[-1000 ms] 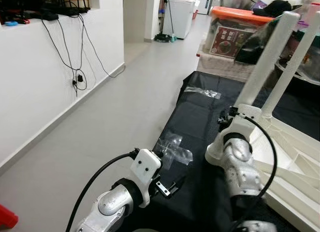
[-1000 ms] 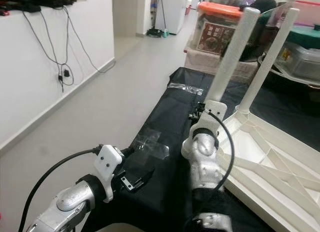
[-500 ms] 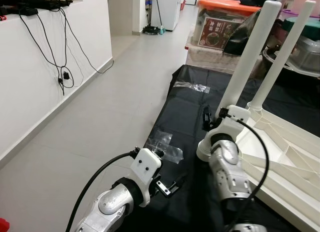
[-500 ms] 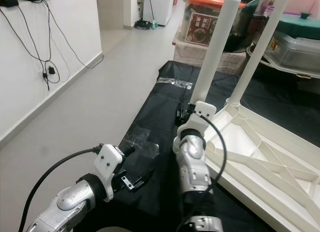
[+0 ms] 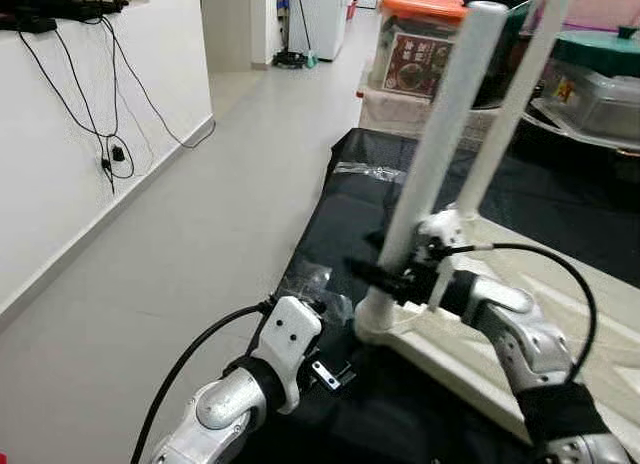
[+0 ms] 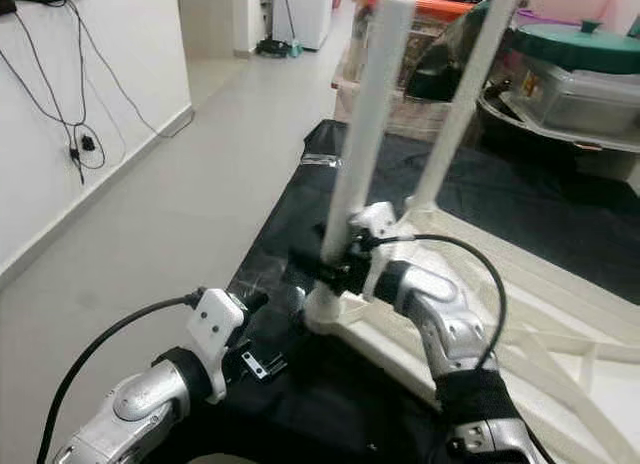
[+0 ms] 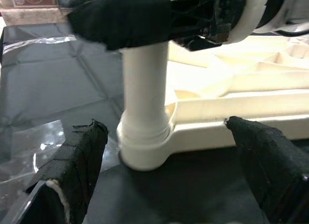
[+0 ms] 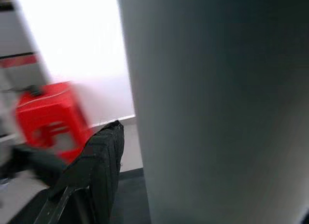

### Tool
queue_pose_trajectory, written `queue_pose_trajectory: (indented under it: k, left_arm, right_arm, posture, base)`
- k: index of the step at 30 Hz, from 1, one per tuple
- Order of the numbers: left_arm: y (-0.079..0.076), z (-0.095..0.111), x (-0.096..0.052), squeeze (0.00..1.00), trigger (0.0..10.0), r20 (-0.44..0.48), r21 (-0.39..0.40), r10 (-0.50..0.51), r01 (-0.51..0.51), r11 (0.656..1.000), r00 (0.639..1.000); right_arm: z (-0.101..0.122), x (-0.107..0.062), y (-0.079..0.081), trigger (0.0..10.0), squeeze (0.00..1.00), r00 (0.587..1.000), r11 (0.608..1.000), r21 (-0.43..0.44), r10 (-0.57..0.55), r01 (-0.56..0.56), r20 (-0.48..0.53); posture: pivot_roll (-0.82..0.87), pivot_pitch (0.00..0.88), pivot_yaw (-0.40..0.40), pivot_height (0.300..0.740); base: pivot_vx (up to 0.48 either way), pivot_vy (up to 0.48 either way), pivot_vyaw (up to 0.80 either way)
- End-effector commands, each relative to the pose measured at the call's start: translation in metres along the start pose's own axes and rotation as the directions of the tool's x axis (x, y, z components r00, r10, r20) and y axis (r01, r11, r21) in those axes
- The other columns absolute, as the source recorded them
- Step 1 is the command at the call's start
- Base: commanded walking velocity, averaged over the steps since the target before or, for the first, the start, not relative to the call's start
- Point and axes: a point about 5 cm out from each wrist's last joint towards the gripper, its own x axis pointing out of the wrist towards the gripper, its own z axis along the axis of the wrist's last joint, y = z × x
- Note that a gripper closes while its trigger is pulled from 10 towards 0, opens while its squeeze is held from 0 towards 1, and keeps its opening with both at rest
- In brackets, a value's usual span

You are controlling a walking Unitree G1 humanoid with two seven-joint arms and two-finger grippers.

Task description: Building children table

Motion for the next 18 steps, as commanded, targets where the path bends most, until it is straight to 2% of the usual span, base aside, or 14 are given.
queue_pose_trajectory:
  k: [1, 2, 3, 4, 8, 10, 11, 12, 13, 14, 15, 16, 17, 18]
  left_arm:
    - [0.0, -0.004, 0.001, 0.0, 10.0, -0.014, -0.006, 0.001, -0.001, 1.0, 1.0]
    - [0.0, -0.004, 0.001, 0.0, 10.0, -0.014, -0.006, 0.001, -0.001, 1.0, 1.0]
    - [0.001, -0.004, 0.001, 0.0, 10.0, -0.014, -0.003, 0.0, 0.0, 1.0, 1.0]
    - [0.001, -0.004, 0.001, 0.0, 10.0, -0.015, -0.002, 0.0, 0.0, 1.0, 1.0]
    - [0.001, -0.004, 0.001, 0.0, 10.0, -0.016, -0.001, 0.0, 0.0, 1.0, 1.0]
    - [0.001, -0.004, 0.001, 0.0, 10.0, -0.017, -0.002, -0.001, 0.001, 1.0, 1.0]
    - [0.001, -0.004, 0.001, 0.0, 10.0, -0.017, -0.002, -0.001, 0.001, 1.0, 1.0]
    - [0.001, -0.005, 0.001, 0.0, 10.0, -0.018, -0.003, -0.001, 0.001, 1.0, 1.0]
    - [0.001, -0.005, 0.001, 0.0, 10.0, -0.018, -0.002, -0.002, 0.002, 1.0, 1.0]
    - [0.001, -0.005, 0.001, 0.0, 10.0, -0.018, -0.002, -0.002, 0.002, 1.0, 1.0]
    - [0.001, -0.005, 0.001, 0.0, 10.0, -0.018, -0.002, -0.002, 0.002, 1.0, 1.0]
    - [0.001, -0.005, 0.001, 0.0, 10.0, -0.018, -0.001, -0.004, 0.003, 1.0, 1.0]
    - [0.001, -0.005, 0.001, 0.0, 10.0, -0.018, 0.0, -0.005, 0.005, 1.0, 1.0]
    - [0.001, -0.005, 0.001, 0.0, 10.0, -0.018, 0.0, -0.006, 0.006, 1.0, 1.0]
  right_arm:
    - [-0.007, 0.007, 0.006, 10.0, 0.0, 0.997, 0.997, 0.035, 0.068, -0.067, -0.024]
    - [-0.005, 0.013, 0.005, 10.0, 0.0, 0.993, 0.993, 0.035, 0.114, -0.113, -0.036]
    - [-0.004, 0.016, 0.003, 0.8, 0.0, 0.988, 0.989, 0.036, 0.145, -0.143, -0.05]
    - [-0.004, 0.017, 0.002, 0.0, 0.0, 0.985, 0.986, 0.036, 0.163, -0.161, -0.058]
    - [-0.006, 0.017, 0.002, 0.0, 0.0, 0.988, 0.99, 0.032, 0.14, -0.138, -0.064]
    - [-0.004, 0.016, -0.002, 0.0, 0.0, 1.0, 0.999, 0.043, 0.01, -0.011, 0.017]
    - [-0.004, 0.016, -0.002, 0.0, 0.0, 1.0, 0.999, 0.043, 0.01, -0.011, 0.017]
    - [0.0, 0.015, -0.003, 0.0, 0.0, 0.997, 0.998, 0.041, -0.046, 0.044, 0.067]
    - [0.004, 0.014, -0.009, 0.0, 0.0, 0.981, 0.986, 0.07, -0.157, 0.15, 0.115]
    - [0.004, 0.014, -0.009, 0.0, 0.0, 0.981, 0.986, 0.07, -0.157, 0.15, 0.115]
    - [0.006, 0.013, -0.013, 0.0, 0.0, 0.964, 0.972, 0.093, -0.226, 0.215, 0.138]
    - [0.008, 0.01, -0.024, 0.0, 0.0, 0.897, 0.91, 0.133, -0.411, 0.393, 0.164]
    - [0.007, 0.005, -0.036, 0.0, 0.0, 0.779, 0.794, 0.17, -0.607, 0.584, 0.157]
    - [0.003, -0.003, -0.044, 0.0, 0.0, 0.643, 0.657, 0.189, -0.754, 0.73, 0.135]
  posture:
    - [0.2, 0.0, -0.094, 0.74]
    - [0.2, 0.0, -0.099, 0.74]
    - [0.21, 0.0, -0.106, 0.74]
    - [0.21, 0.0, -0.106, 0.74]
    - [0.21, 0.0, -0.099, 0.74]
    - [0.2, 0.0, -0.099, 0.74]
    - [0.2, 0.0, -0.099, 0.74]
    - [0.2, 0.0, -0.099, 0.74]
    - [0.2, 0.0, -0.096, 0.74]
    - [0.2, 0.0, -0.096, 0.74]
    - [0.2, 0.0, -0.095, 0.74]
    - [0.19, 0.0, -0.091, 0.74]
    - [0.19, 0.0, -0.088, 0.74]
    - [0.19, 0.0, -0.088, 0.74]
  base:
    - [0.0, 0.0, 0.0]
    - [0.0, 0.0, 0.0]
    - [0.0, 0.0, 0.0]
    - [0.0, 0.0, 0.0]
    - [0.0, 0.0, 0.0]
    - [0.0, 0.0, 0.0]
    - [0.0, 0.0, 0.0]
    - [0.0, 0.0, 0.0]
    - [0.0, 0.0, 0.0]
    - [0.0, 0.0, 0.0]
    - [0.0, 0.0, 0.0]
    - [0.0, 0.0, 0.0]
    - [0.0, 0.0, 0.0]
    - [0.0, 0.0, 0.0]
